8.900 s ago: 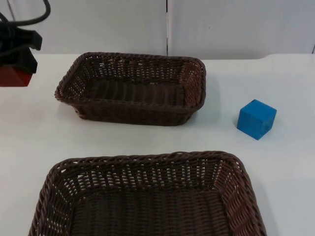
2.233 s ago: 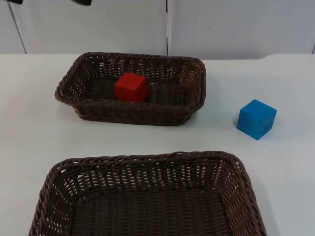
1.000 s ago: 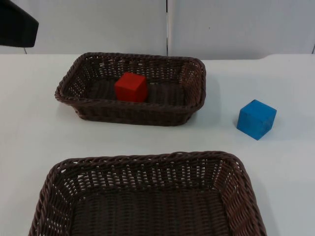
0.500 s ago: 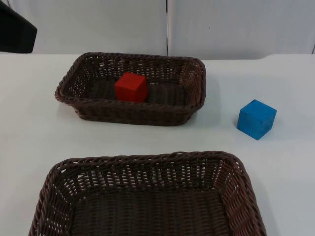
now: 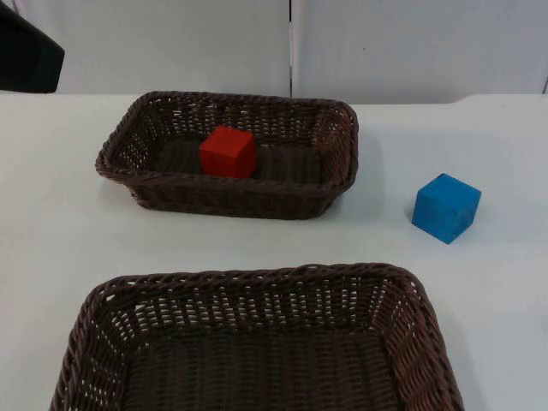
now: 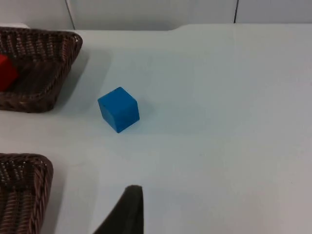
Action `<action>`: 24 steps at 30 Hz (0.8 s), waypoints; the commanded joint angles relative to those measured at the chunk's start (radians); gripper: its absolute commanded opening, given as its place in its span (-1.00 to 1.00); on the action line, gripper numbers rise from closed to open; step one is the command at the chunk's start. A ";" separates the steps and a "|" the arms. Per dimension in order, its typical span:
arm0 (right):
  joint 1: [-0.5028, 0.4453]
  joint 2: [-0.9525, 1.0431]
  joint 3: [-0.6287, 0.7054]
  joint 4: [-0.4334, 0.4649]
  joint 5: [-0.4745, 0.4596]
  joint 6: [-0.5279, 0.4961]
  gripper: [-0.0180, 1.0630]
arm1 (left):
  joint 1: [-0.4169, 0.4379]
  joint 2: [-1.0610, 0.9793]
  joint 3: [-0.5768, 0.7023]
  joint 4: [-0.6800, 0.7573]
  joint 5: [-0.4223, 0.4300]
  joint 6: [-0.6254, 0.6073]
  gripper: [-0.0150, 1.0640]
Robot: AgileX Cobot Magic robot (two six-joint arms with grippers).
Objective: Pick up one cube with the left hand and place it into the upper basket. Pick up one cube with the right hand and place it into the lower basket.
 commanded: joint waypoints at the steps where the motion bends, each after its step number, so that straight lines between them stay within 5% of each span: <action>1: -0.005 0.062 -0.013 -0.001 -0.042 0.003 0.98 | 0.000 -0.004 0.003 0.011 0.002 0.003 0.87; 24: -0.005 0.902 -0.301 -0.001 -0.154 -0.063 0.98 | 0.000 -0.004 0.003 0.007 0.003 0.003 0.87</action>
